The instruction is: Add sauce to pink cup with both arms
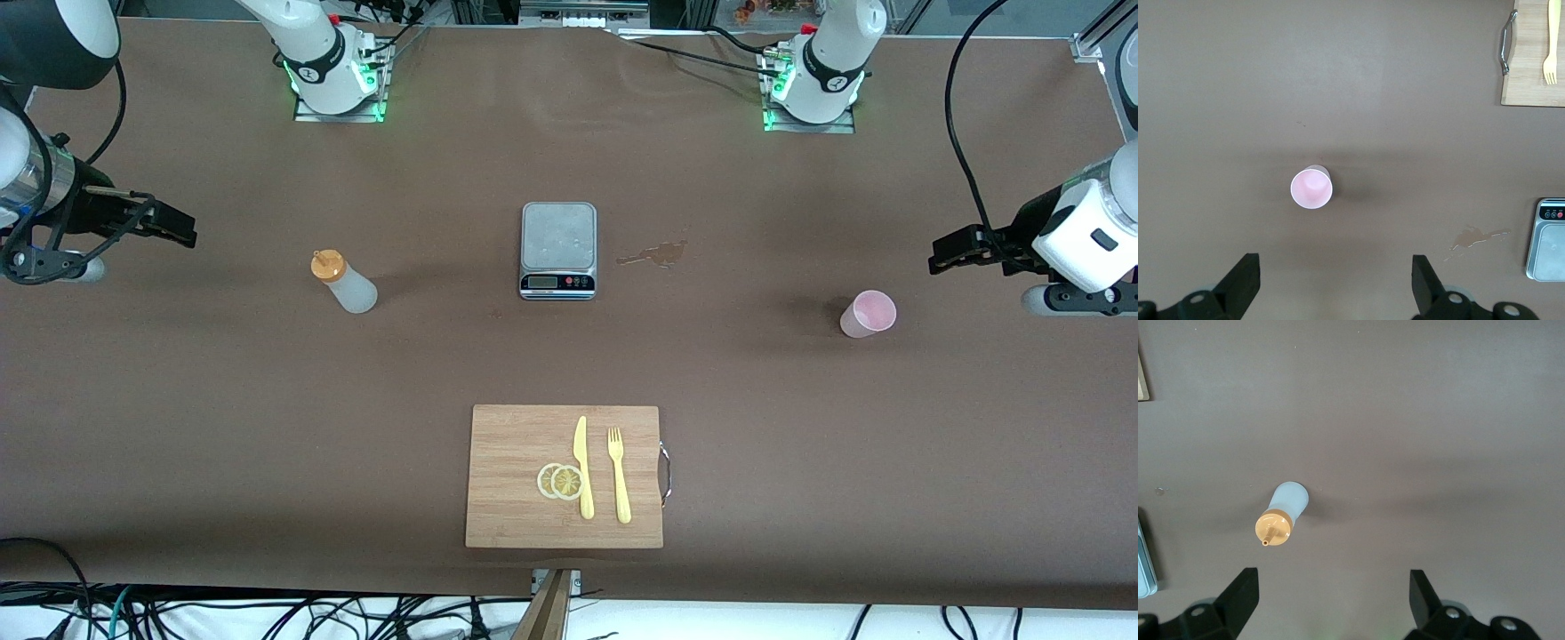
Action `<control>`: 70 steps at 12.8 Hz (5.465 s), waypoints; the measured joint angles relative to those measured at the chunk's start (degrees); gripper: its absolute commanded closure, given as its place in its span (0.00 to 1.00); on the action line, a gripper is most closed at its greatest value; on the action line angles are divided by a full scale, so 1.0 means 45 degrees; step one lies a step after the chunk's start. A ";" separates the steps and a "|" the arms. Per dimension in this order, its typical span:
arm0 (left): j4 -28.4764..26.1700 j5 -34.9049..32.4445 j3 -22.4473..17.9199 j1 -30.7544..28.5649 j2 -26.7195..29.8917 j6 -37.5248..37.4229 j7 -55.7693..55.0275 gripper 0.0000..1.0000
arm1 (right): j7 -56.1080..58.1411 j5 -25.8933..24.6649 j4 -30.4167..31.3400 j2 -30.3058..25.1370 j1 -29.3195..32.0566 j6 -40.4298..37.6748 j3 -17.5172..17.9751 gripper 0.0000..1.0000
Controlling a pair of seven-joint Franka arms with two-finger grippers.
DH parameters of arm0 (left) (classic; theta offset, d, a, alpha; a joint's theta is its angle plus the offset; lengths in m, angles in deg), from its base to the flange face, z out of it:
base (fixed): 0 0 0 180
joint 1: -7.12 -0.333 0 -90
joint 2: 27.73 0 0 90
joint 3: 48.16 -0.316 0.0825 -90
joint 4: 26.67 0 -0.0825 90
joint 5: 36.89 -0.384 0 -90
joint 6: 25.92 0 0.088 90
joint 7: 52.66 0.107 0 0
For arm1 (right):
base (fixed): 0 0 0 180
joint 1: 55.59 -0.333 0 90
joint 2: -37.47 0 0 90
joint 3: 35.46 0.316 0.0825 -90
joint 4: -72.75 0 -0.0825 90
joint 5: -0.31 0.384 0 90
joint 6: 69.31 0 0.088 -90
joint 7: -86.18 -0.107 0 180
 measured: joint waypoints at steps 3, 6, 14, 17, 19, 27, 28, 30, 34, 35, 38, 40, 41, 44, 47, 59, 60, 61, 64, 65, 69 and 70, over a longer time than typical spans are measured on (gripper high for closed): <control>0.0000 0.0000 -0.0031 -0.0036 -0.0049 0.0000 0.0000 0.00 | 0.0000 0.0000 0.0000 0.0000 0.0000 0.0000 0.0000 0.00; 0.0008 0.0000 -0.0006 -0.0005 -0.0176 0.0015 0.0000 0.00 | 0.0000 0.0000 0.0000 0.0000 0.0000 0.0000 0.0000 0.00; 0.0039 0.0000 -0.0074 -0.0096 -0.0224 0.0020 0.0034 0.00 | 0.0000 0.0000 0.0000 0.0000 0.0017 -0.0001 -0.0010 0.00; 0.0052 0.0000 -0.0052 -0.0096 -0.0224 0.0022 0.0034 0.00 | 0.0000 0.0000 0.0000 0.0000 0.0018 -0.0001 -0.0011 0.00; 0.0063 0.0000 -0.0032 -0.0095 -0.0224 0.0022 0.0034 0.00 | 0.0000 0.0000 0.0000 0.0000 0.0018 -0.0001 -0.0011 0.00; 0.0070 0.0000 -0.0010 -0.0091 -0.0226 0.0021 0.0034 0.00 | 0.0000 0.0000 0.0000 0.0000 0.0018 -0.0002 -0.0011 0.00; 0.0067 0.0000 -0.0001 -0.0081 -0.0230 0.0021 0.0034 0.00 | 0.0000 0.0000 0.0000 0.0000 0.0018 -0.0002 -0.0011 0.00; -0.0005 0.0000 0.0010 -0.0066 -0.0259 0.0006 0.0087 0.00 | 0.0000 0.0000 0.0000 0.0000 0.0018 -0.0002 -0.0011 0.00; -0.0211 0.0000 -0.0044 -0.0211 -0.0414 0.0009 0.0813 0.00 | 0.0000 0.0000 0.0000 0.0000 0.0020 -0.0007 -0.0012 0.00; -0.0219 0.0000 -0.0044 -0.0252 -0.0424 0.0010 0.0842 0.00 | 0.0000 0.0000 0.0000 0.0000 0.0020 -0.0008 -0.0012 0.00; -0.0248 -0.0001 -0.0047 -0.0268 -0.0425 0.0014 0.0927 0.00 | 0.0000 0.0000 0.0000 0.0000 0.0021 -0.0008 -0.0012 0.00; -0.0732 -0.0038 -0.0206 -0.0305 -0.0448 0.0287 0.1335 0.00 | 0.0000 0.0000 0.0000 0.0000 0.0021 -0.0009 -0.0012 0.00; -0.1161 -0.0058 -0.0386 -0.0371 -0.0468 0.0668 0.1772 0.00 | 0.0000 0.0000 0.0000 0.0000 0.0022 -0.0009 -0.0013 0.00; -0.2695 -0.0112 -0.0913 -0.0846 -0.0533 0.2478 0.2929 0.00 | 0.0000 0.0000 0.0000 0.0000 0.0023 -0.0012 -0.0016 0.00; -0.4658 -0.0114 -0.1092 -0.1366 -0.0614 0.4785 0.3860 0.02 | 0.0000 0.0000 0.0000 0.0000 0.0026 -0.0016 -0.0021 0.00; -0.9116 -0.0114 -0.0987 -0.1033 -0.0692 1.0679 0.3985 0.06 | 0.0000 0.0000 0.0000 0.0001 0.0028 -0.0019 -0.0025 0.00; -0.9178 -0.0114 -0.0988 -0.1017 -0.0735 1.0869 0.3985 0.06 | 0.0000 0.0000 0.0000 0.0001 0.0028 -0.0019 -0.0025 0.00; -0.9265 -0.0114 -0.0988 -0.1016 -0.0804 1.1085 0.3985 0.07 | 0.0000 0.0000 0.0000 0.0000 0.0029 -0.0019 -0.0025 0.00; -0.9615 -0.0114 -0.0996 -0.1017 -0.0985 1.1712 0.3986 0.08 | 0.0000 0.0000 0.0000 0.0000 0.0028 -0.0019 -0.0025 0.00; -0.9656 -0.0114 -0.0999 -0.1017 -0.1022 1.1751 0.3986 0.09 | 0.0000 0.0000 0.0000 0.0001 0.0028 -0.0019 -0.0025 0.00; -0.9756 -0.0114 -0.0999 -0.1017 -0.1118 1.1936 0.3988 0.17 | 0.0000 0.0000 0.0000 0.0001 0.0028 -0.0019 -0.0025 0.00; -0.9861 -0.0114 -0.0999 -0.1016 -0.1134 1.2124 0.3991 0.22 | 0.0000 0.0000 0.0000 0.0000 0.0028 -0.0019 -0.0025 0.00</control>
